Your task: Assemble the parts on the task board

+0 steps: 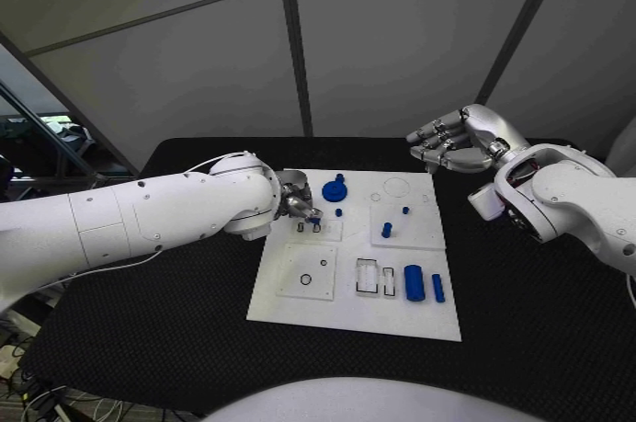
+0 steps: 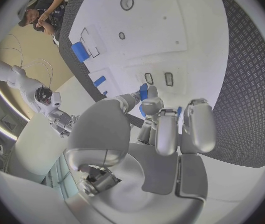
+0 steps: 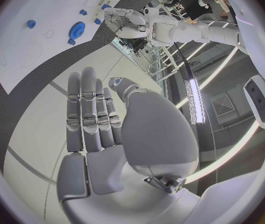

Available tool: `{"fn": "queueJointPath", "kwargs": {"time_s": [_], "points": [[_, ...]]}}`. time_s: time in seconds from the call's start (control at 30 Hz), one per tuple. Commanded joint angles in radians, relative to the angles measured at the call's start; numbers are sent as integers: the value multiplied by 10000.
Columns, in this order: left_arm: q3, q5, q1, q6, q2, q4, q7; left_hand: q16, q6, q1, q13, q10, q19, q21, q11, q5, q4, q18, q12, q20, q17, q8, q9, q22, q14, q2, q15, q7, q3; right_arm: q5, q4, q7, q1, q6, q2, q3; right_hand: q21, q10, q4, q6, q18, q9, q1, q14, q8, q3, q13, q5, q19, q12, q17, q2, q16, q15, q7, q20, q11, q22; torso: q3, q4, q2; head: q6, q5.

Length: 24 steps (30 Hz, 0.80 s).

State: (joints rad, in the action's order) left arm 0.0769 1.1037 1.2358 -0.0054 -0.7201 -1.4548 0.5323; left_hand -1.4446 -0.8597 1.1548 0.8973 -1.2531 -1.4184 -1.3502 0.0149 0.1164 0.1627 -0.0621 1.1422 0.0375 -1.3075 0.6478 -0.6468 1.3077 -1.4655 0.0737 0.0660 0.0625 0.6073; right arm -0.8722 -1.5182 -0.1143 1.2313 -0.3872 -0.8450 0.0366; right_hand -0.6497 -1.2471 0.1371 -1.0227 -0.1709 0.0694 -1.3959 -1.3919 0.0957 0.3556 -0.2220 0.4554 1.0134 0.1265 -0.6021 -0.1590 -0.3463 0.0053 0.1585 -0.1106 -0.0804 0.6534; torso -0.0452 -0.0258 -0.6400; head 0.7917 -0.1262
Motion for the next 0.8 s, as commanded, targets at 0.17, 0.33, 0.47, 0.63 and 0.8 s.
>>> {"fn": "queueJointPath", "kwargs": {"time_s": [0.17,0.33,0.47,0.63,0.8], "points": [[3,388,-13,444,55,52,129,-63,1,-126,2,-53,-51,-39,11,77,-1407,-46,3,11,-799,44,-34,89,-569,-9,77,-44,1446,10,7,-52,24,52,25,9,57,-39,-68,10,-118,0,52,-64,-40,12,11,40,74,-59,2,31,49,-1,85,-10,-28,-9,-6,7,2,33,-28],[4,402,-28,501,91,105,140,-58,-1,-131,23,-65,-48,-34,12,77,-1413,-48,16,10,-791,48,-39,84,-567,-7,78,-44,1453,10,13,-51,24,56,42,9,57,-39,-68,10,-118,0,52,-64,-40,12,11,40,74,-59,2,31,49,-1,85,-10,-28,-9,-7,9,11,58,-7],[4,406,-42,455,110,132,142,-56,-2,-137,-1,-55,-39,-21,12,77,-1417,-51,0,10,-787,52,-44,70,-566,-6,78,-44,1460,0,5,-33,24,61,50,9,58,-39,-70,10,-118,0,54,-70,-41,15,17,42,77,-64,0,34,53,-1,86,-10,-29,-10,-3,3,3,46,-8],[4,416,-49,487,125,155,147,-56,-2,-137,-2,-54,-39,-20,12,77,-1417,-52,-1,10,-787,52,-44,69,-566,-6,78,-44,1461,-88,-17,-11,24,71,46,9,58,-39,-70,10,-118,0,54,-70,-41,15,17,42,78,-64,0,35,53,-1,86,-10,-29,-10,-6,1,3,51,-2],[4,425,-51,619,134,158,159,-55,-1,-143,-1,-55,-42,-23,13,77,-1426,-50,-2,9,-787,56,-51,74,-566,-4,78,-45,1473,-112,-17,-5,24,83,47,9,58,-39,-70,10,-118,0,54,-70,-41,15,17,42,78,-64,0,35,53,-1,86,-10,-29,-10,-3,14,6,67,0]]}}
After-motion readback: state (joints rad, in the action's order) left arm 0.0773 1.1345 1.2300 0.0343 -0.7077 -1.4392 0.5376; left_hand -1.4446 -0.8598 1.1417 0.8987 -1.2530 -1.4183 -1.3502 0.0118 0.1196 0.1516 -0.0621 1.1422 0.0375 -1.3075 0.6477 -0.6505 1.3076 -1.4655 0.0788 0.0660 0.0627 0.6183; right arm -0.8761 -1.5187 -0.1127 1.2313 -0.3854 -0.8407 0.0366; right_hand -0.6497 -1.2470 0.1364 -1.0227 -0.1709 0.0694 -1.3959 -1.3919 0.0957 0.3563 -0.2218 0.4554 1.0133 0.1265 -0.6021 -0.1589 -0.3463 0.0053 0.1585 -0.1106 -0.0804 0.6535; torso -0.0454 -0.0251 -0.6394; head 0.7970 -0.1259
